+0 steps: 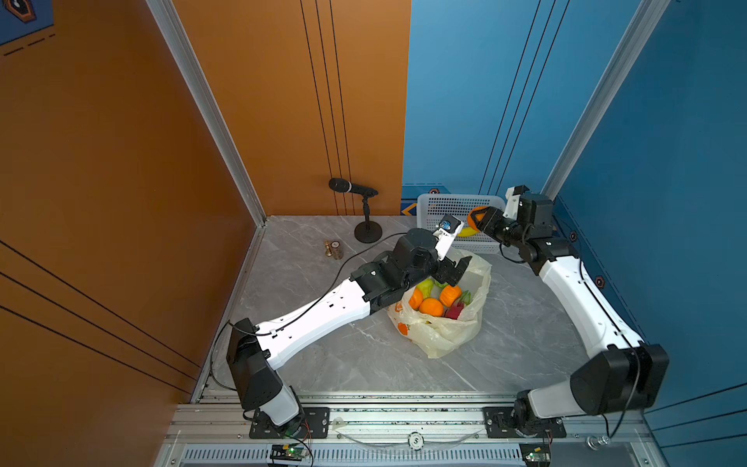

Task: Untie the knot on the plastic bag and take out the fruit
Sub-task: 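Carry the orange into the white basket with the right gripper and release it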

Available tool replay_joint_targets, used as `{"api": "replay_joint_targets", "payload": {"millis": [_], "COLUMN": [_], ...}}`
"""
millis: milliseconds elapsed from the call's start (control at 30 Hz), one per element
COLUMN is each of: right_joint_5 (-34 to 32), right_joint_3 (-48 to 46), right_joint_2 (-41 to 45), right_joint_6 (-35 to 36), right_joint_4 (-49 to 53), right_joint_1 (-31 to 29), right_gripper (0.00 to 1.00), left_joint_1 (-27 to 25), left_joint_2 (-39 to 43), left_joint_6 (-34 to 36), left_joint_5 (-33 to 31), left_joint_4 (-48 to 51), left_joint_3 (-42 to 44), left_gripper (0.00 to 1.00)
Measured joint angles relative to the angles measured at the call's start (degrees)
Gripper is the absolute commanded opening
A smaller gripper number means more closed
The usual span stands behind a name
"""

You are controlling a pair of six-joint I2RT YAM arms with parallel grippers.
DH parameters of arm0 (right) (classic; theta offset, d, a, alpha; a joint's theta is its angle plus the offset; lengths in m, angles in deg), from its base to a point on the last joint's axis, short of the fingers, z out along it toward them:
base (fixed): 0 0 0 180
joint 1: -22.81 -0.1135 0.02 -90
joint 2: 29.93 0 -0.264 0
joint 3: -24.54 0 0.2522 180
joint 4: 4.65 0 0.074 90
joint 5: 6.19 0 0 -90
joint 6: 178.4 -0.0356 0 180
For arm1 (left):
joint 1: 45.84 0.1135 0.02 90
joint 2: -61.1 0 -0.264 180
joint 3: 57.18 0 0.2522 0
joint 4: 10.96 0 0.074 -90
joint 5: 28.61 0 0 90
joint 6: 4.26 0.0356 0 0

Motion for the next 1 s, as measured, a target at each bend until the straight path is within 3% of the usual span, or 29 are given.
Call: {"api": "replay_joint_targets", "payload": {"millis": [200,433,867,1000], "right_joint_5": [-3.5,-7.4,-14.9,-15.1], "right_joint_3": [11.2,22.3,38.4,40.9], "right_joint_2": [-17.2,-34.3,-48.3,-51.0], "right_joint_6": [4.3,9.5,16.5,17.0], "right_joint_4": [0.0,3.2,13.1,15.1], "right_joint_1": [1.9,3.0,3.5,3.7], "right_gripper": [0.29,0.29,0.31,0.37], "left_joint_1": [3.6,3.6,-0.7,-1.6], "left_joint_2": [-4.3,-6.1,-7.4,-7.4], "left_joint_6": [-3.6,-2.3,0.7,0.8], "left_joint_5": [0.2,0.2,-1.0,-1.6], "left_joint_4": [5.4,8.1,10.0,10.0], "left_joint_3": [-2.2,-3.3,-6.2,-5.2], "left_gripper": [0.98,0.98,0.98,0.98]}}
